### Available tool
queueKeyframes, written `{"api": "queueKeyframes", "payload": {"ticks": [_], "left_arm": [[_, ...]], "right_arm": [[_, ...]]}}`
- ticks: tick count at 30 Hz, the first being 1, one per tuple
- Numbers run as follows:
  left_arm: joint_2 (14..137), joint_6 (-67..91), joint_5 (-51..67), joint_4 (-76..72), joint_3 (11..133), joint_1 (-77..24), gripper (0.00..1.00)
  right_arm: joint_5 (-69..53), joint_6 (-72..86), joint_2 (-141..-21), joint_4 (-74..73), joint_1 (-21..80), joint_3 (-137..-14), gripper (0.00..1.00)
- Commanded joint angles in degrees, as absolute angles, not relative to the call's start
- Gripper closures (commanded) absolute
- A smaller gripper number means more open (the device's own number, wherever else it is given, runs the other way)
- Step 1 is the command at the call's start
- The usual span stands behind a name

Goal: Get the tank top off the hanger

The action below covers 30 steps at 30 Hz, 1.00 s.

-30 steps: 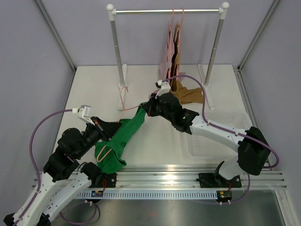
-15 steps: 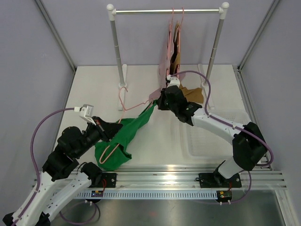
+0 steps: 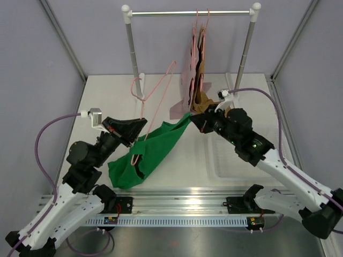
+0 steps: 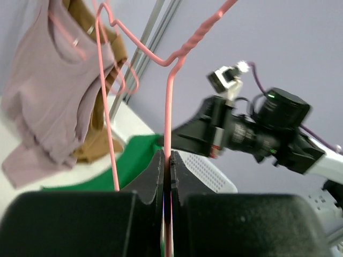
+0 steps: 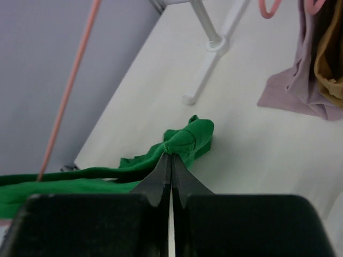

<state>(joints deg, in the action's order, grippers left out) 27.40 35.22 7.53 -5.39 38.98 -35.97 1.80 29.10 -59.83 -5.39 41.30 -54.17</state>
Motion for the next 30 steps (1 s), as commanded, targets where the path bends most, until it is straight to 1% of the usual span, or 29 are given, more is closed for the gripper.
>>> {"api": "queueKeyframes", "payload": {"ticks": [1,5,6,8,9,13,15,16,20,21,22,23,27,30], "left_arm": [[34.52,27.54,9.24,-26.79,42.53,-36.82,1.00],[40.33,22.51,5.37,-37.06,44.64,-37.97,1.00],[41.56,21.28,4.14,-37.70,45.43,-38.14,1.00],[44.02,20.39,0.64,-34.66,49.54,-38.85,1.00],[44.38,20.22,-5.30,-32.98,50.79,-39.11,1.00],[45.35,18.81,-13.53,-28.92,52.73,-39.55,1.00],[45.79,19.50,-15.55,-24.64,54.92,-39.55,1.00],[46.14,20.03,-15.99,-17.82,56.24,-39.55,1.00],[47.46,23.28,-16.08,-3.19,61.16,-39.55,1.00],[48.07,24.77,-15.91,-0.64,62.65,-39.55,1.00],[48.51,25.66,-15.82,4.43,63.36,-39.46,1.00],[49.04,26.10,-16.26,6.57,63.98,-39.46,1.00],[51.41,26.90,-18.01,12.47,66.35,-39.46,1.00],[55.10,27.07,-19.42,16.86,70.83,-39.38,1.00]], "right_arm": [[-5.95,27.95,-52.84,-10.79,40.78,-57.12,1.00],[-10.10,27.95,-47.64,-16.60,40.78,-60.37,1.00],[-10.80,27.25,-46.42,-17.66,40.78,-61.16,1.00],[-12.21,26.28,-45.97,-21.61,40.87,-63.62,1.00],[-14.13,25.50,-46.31,-23.71,40.78,-64.24,1.00],[-22.73,24.70,-50.35,-24.61,41.83,-63.91,1.00],[-19.89,25.22,-52.73,-23.12,44.19,-62.06,1.00],[-18.73,25.14,-53.60,-22.51,46.65,-59.88,1.00],[-11.36,26.89,-59.22,-19.08,50.87,-55.12,1.00],[-7.25,27.76,-60.28,-18.55,51.32,-54.50,1.00],[-6.16,27.86,-61.42,-18.46,51.94,-53.97,0.95],[-5.28,27.95,-63.87,-18.54,52.81,-54.23,0.58],[-1.59,27.25,-66.71,-20.91,55.55,-56.95,0.01],[4.81,26.98,-64.52,-23.54,55.63,-59.14,0.00]]}}
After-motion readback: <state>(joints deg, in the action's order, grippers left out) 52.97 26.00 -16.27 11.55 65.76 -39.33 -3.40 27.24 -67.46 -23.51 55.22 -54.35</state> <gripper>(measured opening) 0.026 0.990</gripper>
